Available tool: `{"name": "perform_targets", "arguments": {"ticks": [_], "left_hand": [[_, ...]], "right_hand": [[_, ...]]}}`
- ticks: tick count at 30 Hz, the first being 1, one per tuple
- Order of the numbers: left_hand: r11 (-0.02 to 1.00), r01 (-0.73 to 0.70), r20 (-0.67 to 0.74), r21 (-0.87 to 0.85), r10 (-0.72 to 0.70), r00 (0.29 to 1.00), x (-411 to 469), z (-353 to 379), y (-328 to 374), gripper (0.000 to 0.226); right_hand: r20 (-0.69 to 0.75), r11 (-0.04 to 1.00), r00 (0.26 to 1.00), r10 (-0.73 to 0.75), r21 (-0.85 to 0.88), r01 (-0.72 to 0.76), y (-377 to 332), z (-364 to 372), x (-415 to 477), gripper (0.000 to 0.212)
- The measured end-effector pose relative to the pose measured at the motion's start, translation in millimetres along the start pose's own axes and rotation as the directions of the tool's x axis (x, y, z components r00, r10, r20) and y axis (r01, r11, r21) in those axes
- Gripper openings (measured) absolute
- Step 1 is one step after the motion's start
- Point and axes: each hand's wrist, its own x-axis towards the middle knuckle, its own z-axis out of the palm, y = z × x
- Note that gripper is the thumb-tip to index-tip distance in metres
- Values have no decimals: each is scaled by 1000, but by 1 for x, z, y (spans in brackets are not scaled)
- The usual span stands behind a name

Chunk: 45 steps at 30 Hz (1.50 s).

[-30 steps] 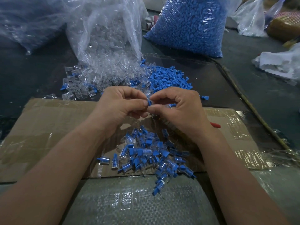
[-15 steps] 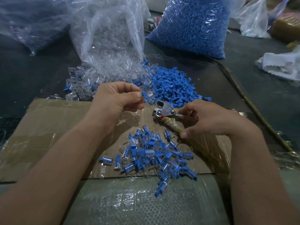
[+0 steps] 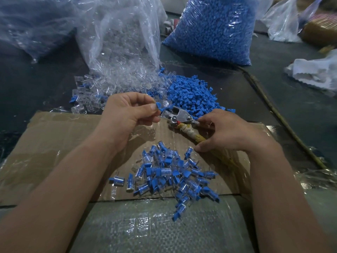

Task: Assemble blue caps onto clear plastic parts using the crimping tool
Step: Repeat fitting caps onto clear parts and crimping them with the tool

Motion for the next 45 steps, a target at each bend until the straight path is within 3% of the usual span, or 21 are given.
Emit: {"name": "perform_targets", "arguments": {"ticks": [5, 8, 11, 15, 22, 37, 45], "left_hand": [[1000, -1, 2, -9, 1, 1000, 0, 0, 0, 9], [1000, -14, -5, -16, 13, 1000, 0, -1, 0, 11], [999, -29, -8, -32, 28, 1000, 1, -2, -1, 10], [998, -54, -30, -38, 53, 998, 1, 2, -3, 12], [991, -115, -53, -60, 112, 992, -1, 7, -3, 12], [984, -172, -78, -52, 168, 983, -2, 8, -3, 14], [977, -208, -93, 43, 211, 973, -4, 10, -5, 19]], "right_hand": [[-128, 997, 991, -28, -76, 19, -8, 4, 3, 26], [-158, 994, 987, -40, -105, 24, -11, 7, 5, 6], [-281, 998, 958, -62, -44, 52, -10, 8, 6, 21], [-467, 986, 881, -72, 101, 134, -13, 7, 4, 13], [-397, 959, 913, -94, 210, 189, -25, 14, -1, 20], [-327, 956, 927, -183, 162, 245, -33, 22, -1, 20], [-293, 969, 932, -212, 60, 239, -34, 21, 1, 18]]}}
